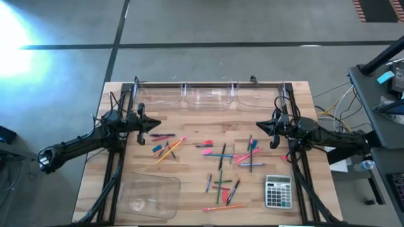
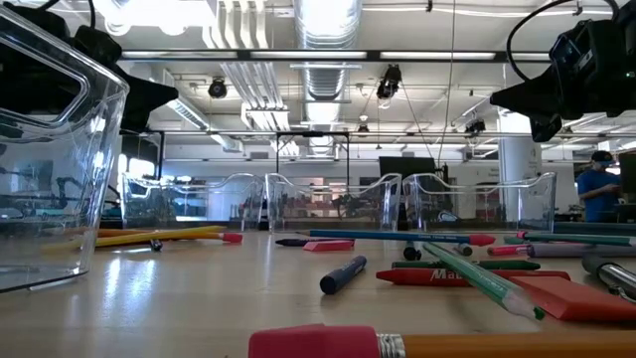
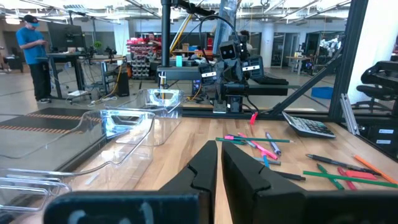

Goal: Sort crayons/erasers/pens/pencils in bins

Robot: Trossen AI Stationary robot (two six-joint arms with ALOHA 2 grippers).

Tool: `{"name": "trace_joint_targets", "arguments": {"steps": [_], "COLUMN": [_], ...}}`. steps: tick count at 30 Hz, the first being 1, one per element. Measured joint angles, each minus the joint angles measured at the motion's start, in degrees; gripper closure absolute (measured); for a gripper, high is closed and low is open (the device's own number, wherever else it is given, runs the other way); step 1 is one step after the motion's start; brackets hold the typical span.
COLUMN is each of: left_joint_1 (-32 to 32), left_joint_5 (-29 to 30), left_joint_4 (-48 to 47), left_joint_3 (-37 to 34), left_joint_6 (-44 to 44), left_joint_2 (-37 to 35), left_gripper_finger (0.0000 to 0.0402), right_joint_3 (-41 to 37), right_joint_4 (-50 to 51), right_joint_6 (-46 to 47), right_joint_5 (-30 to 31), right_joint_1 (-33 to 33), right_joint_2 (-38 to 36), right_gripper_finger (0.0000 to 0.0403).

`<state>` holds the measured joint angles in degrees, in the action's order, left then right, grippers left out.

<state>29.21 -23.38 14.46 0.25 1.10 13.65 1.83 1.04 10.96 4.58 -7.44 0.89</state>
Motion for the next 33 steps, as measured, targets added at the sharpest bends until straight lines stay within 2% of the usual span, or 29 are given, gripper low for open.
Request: {"name": "trace_joint_targets", "arguments": {"steps": [33], "left_joint_1": [0.0], "left_joint_5": [0.0], "left_joint_4": [0.0], "left_joint_3": [0.0], "left_joint_6": [0.0], "left_joint_2": [0.0], "left_gripper_finger": [0.0391], "right_joint_3": [0.0], "right_joint_4": [0.0], "right_joint_6": [0.0], "right_joint_5": [0.0], "right_joint_1": [0.0], "right_joint_2": [0.0], "right_gripper_finger": [0.0394]}}
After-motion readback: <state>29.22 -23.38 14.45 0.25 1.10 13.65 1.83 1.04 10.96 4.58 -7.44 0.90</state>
